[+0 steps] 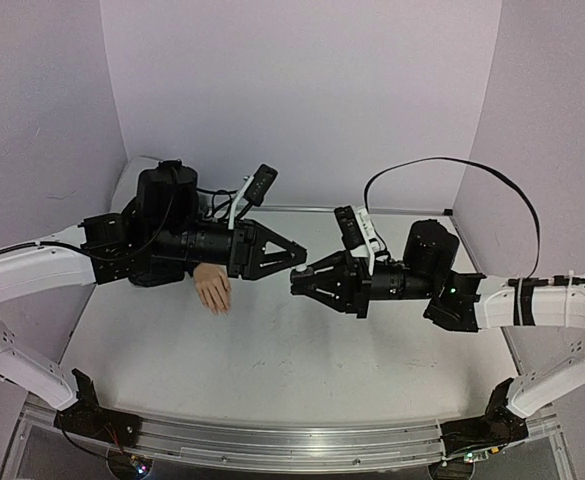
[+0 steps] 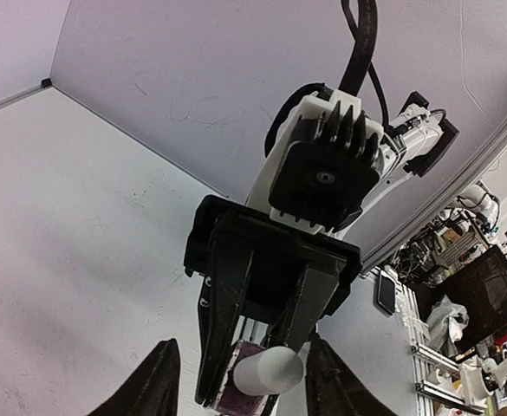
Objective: Paint the nails
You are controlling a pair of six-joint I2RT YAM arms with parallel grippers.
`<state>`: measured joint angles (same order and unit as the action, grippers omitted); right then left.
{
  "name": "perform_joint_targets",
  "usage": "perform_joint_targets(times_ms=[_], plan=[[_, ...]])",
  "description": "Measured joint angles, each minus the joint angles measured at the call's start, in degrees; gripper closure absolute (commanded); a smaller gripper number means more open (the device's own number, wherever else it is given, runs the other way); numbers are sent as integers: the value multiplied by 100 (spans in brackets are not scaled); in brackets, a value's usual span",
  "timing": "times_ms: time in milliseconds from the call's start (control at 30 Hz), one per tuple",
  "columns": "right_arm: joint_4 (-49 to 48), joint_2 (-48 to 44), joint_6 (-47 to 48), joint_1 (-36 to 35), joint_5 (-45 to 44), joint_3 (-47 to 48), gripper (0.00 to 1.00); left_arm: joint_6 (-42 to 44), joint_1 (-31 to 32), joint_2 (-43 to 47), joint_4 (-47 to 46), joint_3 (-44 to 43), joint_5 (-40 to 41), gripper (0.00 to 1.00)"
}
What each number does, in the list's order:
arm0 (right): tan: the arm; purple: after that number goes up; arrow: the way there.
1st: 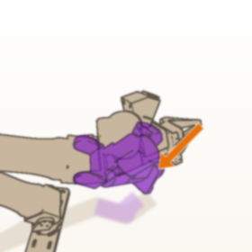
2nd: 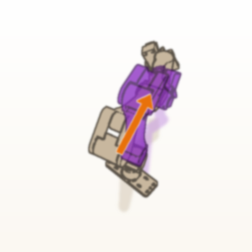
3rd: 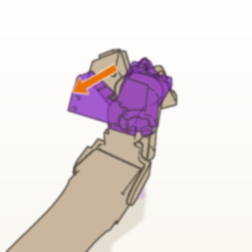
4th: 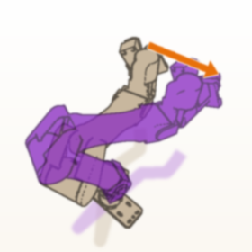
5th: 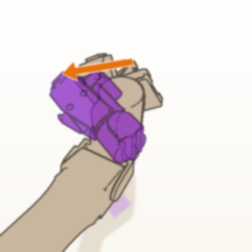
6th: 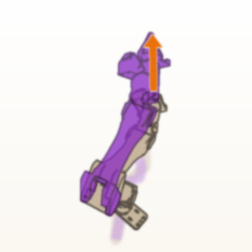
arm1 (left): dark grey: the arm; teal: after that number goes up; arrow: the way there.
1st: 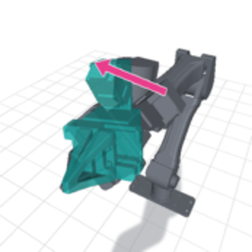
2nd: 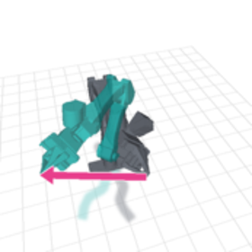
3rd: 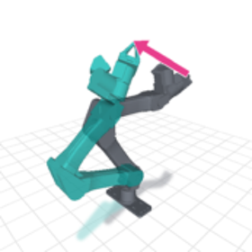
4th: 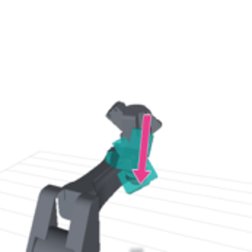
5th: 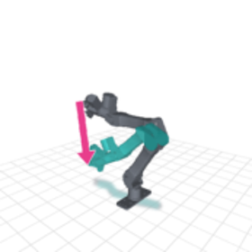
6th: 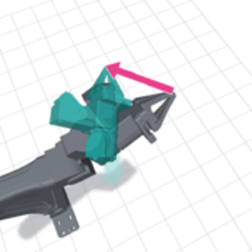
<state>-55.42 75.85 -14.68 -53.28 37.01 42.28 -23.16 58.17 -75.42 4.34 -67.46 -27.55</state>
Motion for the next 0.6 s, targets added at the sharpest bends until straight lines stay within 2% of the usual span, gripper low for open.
perform_joint_targets(times_ms=[167, 267, 400, 600], plan=[[0, 107, -33, 0, 28, 33, 100, 87, 0, 0, -26, -2, -81, 91], [7, 107, -28, 0, -39, 33, 100, 50, 0, -2, -52, -7, -46, 95], [155, 107, 94, -24, -605, 50, 100, 66, -22, -11, -13, -7, 256, 100], [809, 109, 343, -424, -2614, 254, 100, 63, -83, -240, 273, -225, 955, 100]])
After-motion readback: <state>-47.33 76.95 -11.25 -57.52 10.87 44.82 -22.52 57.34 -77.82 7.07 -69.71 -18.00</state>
